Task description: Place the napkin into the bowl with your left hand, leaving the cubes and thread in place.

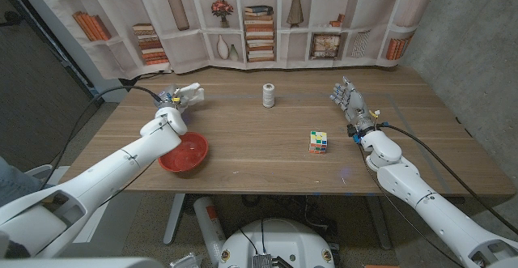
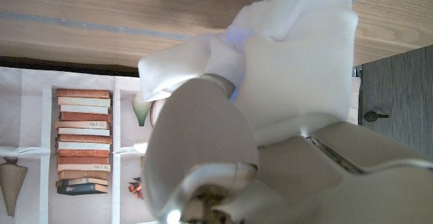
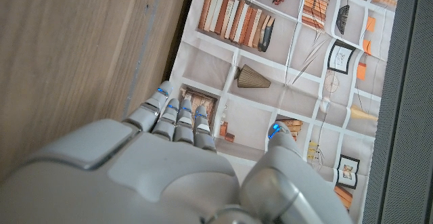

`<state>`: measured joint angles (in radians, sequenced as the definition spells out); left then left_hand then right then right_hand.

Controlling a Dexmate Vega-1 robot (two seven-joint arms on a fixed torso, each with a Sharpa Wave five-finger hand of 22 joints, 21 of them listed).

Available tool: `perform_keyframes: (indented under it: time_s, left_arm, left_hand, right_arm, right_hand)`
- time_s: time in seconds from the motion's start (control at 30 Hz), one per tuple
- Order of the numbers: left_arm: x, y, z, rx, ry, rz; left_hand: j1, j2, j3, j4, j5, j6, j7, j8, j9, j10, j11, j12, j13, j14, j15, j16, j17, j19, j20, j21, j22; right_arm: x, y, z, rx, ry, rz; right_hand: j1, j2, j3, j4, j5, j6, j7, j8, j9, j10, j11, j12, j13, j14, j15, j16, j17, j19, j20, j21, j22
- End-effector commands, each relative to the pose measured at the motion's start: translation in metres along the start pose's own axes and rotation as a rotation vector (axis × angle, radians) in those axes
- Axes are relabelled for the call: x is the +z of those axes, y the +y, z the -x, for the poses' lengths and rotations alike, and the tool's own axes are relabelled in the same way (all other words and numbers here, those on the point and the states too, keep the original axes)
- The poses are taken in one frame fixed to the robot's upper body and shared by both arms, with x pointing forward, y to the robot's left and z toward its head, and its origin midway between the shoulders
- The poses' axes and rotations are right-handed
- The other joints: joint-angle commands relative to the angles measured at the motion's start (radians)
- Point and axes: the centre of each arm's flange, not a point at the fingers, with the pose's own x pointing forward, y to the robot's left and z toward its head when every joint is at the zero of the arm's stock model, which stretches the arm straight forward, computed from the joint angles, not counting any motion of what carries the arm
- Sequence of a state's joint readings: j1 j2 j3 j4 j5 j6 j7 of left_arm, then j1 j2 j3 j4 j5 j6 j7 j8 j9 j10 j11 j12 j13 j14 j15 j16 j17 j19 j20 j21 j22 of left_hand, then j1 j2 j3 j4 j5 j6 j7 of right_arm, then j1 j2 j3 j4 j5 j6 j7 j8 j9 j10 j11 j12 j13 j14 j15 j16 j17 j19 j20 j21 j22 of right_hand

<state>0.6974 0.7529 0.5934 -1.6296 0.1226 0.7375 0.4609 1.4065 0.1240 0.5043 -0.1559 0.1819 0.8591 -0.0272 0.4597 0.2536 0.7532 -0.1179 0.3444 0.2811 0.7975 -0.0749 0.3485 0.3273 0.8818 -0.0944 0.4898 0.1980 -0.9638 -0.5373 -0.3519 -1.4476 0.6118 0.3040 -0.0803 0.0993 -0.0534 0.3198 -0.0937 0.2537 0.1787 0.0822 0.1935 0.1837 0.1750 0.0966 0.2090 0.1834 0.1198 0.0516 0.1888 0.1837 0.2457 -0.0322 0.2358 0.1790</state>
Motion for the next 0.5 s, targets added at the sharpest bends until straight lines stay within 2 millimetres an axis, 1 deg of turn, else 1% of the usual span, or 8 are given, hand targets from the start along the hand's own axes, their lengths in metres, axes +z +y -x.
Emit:
perform_keyframes:
  time_s: [0.03,0.33,0.37,0.5]
  left_arm:
    - [0.0026,0.0098,0.0015,0.008,-0.040,0.027]
    - [0.0050,0.0137,0.0014,-0.017,-0.068,0.034]
    - [0.0052,0.0140,0.0014,-0.023,-0.074,0.036]
    - [0.0056,0.0156,0.0032,-0.005,-0.092,0.025]
  left_hand:
    - [0.007,0.000,-0.005,0.003,0.005,-0.004,-0.002,0.003,0.004,0.000,-0.004,-0.005,0.004,0.029,-0.106,0.011,0.008,0.000,-0.009,0.010,0.001]
    - [-0.004,0.000,-0.013,0.012,0.003,-0.008,-0.003,0.004,0.005,-0.001,-0.004,-0.008,0.009,0.028,-0.106,0.011,0.017,0.000,-0.010,0.017,0.001]
    - [-0.006,0.000,-0.014,0.013,0.002,-0.013,-0.006,0.002,0.005,-0.004,-0.002,-0.009,0.010,0.028,-0.106,0.011,0.019,-0.003,-0.009,0.017,0.001]
    - [-0.009,-0.001,-0.017,0.015,0.002,-0.012,-0.007,0.003,0.004,-0.007,-0.005,-0.011,0.013,0.027,-0.105,0.010,0.023,-0.007,-0.008,0.021,0.001]
  right_arm:
    - [0.0007,0.0023,0.0015,-0.004,-0.002,0.000]
    - [0.0009,0.0020,0.0033,-0.013,-0.006,-0.002]
    - [0.0007,0.0020,0.0035,-0.011,-0.007,0.000]
    - [0.0006,0.0018,0.0044,-0.017,-0.009,-0.004]
  right_hand:
    - [0.000,0.011,-0.003,-0.002,0.002,0.008,0.005,0.002,0.004,0.010,0.003,0.003,0.002,0.010,0.001,0.000,0.002,0.010,0.000,-0.006,0.004]
    - [0.001,0.011,-0.004,-0.002,0.001,0.009,0.006,0.002,0.004,0.010,0.001,0.003,0.002,0.010,0.000,0.000,0.002,0.011,0.001,-0.007,0.004]
    - [0.001,0.011,-0.004,-0.002,0.001,0.010,0.006,0.003,0.004,0.011,0.001,0.003,0.002,0.011,0.001,0.000,0.002,0.011,0.001,-0.007,0.004]
    - [0.001,0.011,-0.004,-0.002,0.002,0.010,0.005,0.003,0.004,0.010,0.001,0.003,0.002,0.010,0.000,0.000,0.002,0.011,0.001,-0.008,0.004]
